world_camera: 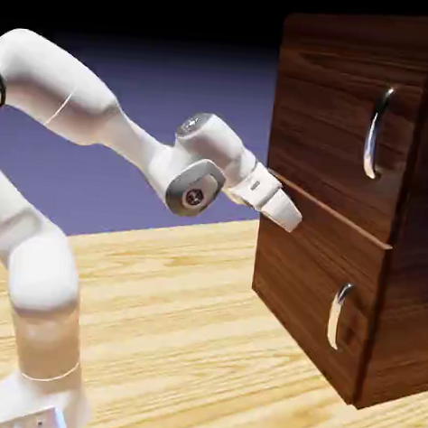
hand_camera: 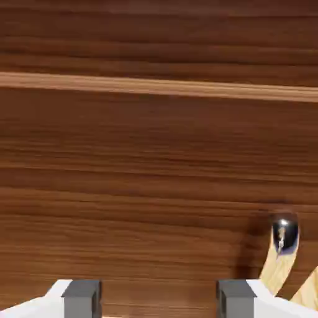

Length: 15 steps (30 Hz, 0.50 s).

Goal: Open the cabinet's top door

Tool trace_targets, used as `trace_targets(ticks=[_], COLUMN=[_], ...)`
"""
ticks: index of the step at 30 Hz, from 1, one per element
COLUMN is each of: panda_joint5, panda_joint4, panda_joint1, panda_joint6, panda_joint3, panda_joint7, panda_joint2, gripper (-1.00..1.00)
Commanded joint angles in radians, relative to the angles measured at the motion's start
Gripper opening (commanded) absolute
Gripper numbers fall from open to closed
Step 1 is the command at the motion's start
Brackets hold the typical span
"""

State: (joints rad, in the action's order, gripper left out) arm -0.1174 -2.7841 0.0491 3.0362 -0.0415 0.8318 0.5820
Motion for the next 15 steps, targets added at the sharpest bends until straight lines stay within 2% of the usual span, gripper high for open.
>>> trace_targets(ticks=[1,15], panda_joint5=[-0.044,-0.653], panda_joint4=[0.010,0.144], panda_joint1=[0.014,0.206], panda_joint6=[0.000,-0.005], panda_joint3=[-0.015,-0.231], panda_joint7=[0.034,0.505], panda_joint2=[0.004,0.067], gripper=[0.00,0.00])
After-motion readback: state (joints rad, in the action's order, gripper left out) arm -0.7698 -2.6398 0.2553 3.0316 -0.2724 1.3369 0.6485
